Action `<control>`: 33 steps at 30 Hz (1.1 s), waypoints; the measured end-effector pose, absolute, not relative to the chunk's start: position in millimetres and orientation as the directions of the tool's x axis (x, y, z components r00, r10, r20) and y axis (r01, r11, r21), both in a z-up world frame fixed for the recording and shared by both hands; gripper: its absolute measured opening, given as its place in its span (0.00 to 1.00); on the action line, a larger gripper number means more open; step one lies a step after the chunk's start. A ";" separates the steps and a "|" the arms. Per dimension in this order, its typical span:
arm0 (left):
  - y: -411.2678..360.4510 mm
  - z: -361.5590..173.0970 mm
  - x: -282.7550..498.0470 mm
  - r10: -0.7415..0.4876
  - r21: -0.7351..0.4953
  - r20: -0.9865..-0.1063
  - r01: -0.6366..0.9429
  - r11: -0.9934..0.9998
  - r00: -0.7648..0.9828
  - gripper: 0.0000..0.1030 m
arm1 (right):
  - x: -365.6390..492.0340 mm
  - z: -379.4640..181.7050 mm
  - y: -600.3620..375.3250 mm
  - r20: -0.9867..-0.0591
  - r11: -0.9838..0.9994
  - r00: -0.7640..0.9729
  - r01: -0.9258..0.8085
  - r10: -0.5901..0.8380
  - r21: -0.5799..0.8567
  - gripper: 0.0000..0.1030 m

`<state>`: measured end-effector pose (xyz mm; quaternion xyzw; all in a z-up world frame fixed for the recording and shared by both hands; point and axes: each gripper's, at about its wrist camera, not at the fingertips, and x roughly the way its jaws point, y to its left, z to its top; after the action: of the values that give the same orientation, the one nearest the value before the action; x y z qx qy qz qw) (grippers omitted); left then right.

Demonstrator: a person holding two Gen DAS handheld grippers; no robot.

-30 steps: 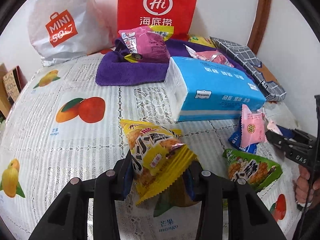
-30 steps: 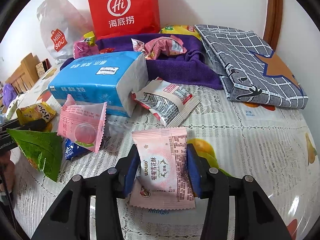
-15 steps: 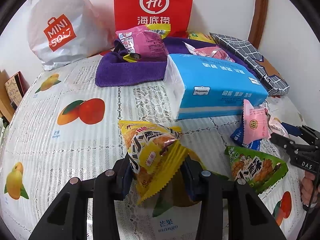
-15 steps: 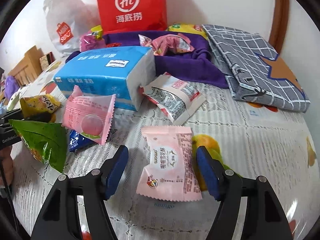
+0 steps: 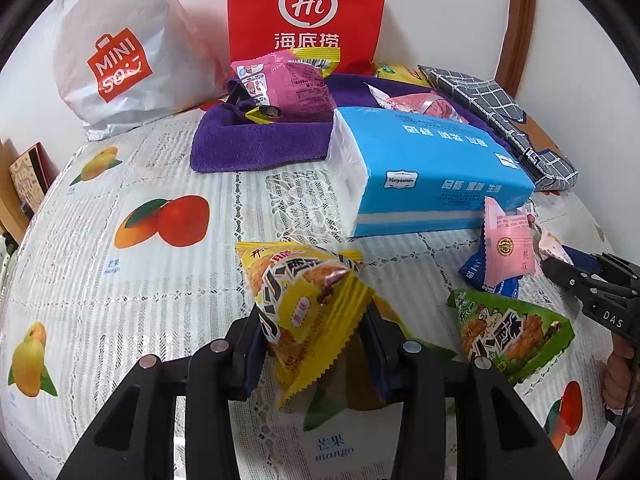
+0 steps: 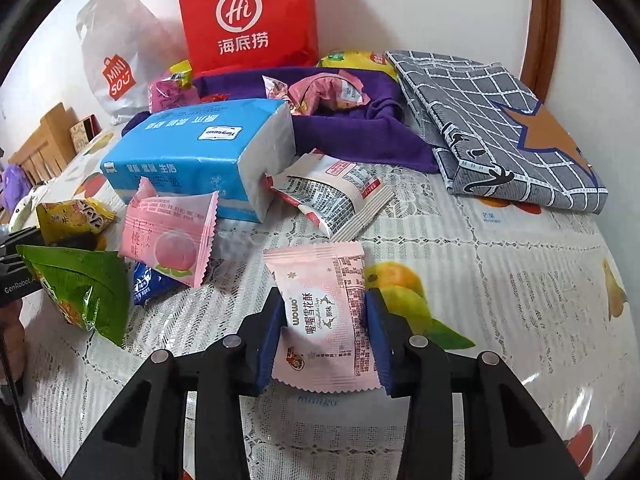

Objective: Organize snacks
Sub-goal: 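Lift and carry the yellow bag and wafer packet over the purple towel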

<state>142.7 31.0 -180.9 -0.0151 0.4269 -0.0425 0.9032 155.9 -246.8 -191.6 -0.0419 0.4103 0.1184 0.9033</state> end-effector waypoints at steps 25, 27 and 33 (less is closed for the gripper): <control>32.0 -180.4 142.0 -0.099 -0.077 -0.768 0.063 0.995 0.633 0.38 | 156.2 -190.9 -245.4 -0.752 0.968 0.632 -0.251 0.186 0.029 0.41; 33.5 -180.0 142.0 -0.095 -0.079 -0.767 0.053 0.995 0.634 0.37 | 156.2 -191.1 -244.9 -0.752 0.968 0.632 -0.251 0.185 0.027 0.41; 45.3 -174.9 143.4 -0.157 -0.174 -0.781 0.031 0.984 0.604 0.35 | 156.3 -191.1 -245.9 -0.752 0.968 0.633 -0.251 0.185 0.027 0.41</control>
<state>143.4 45.3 -174.9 -0.0716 0.4418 -0.0527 0.8927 156.3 -245.9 -191.1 -0.0401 0.4113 0.1208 0.9026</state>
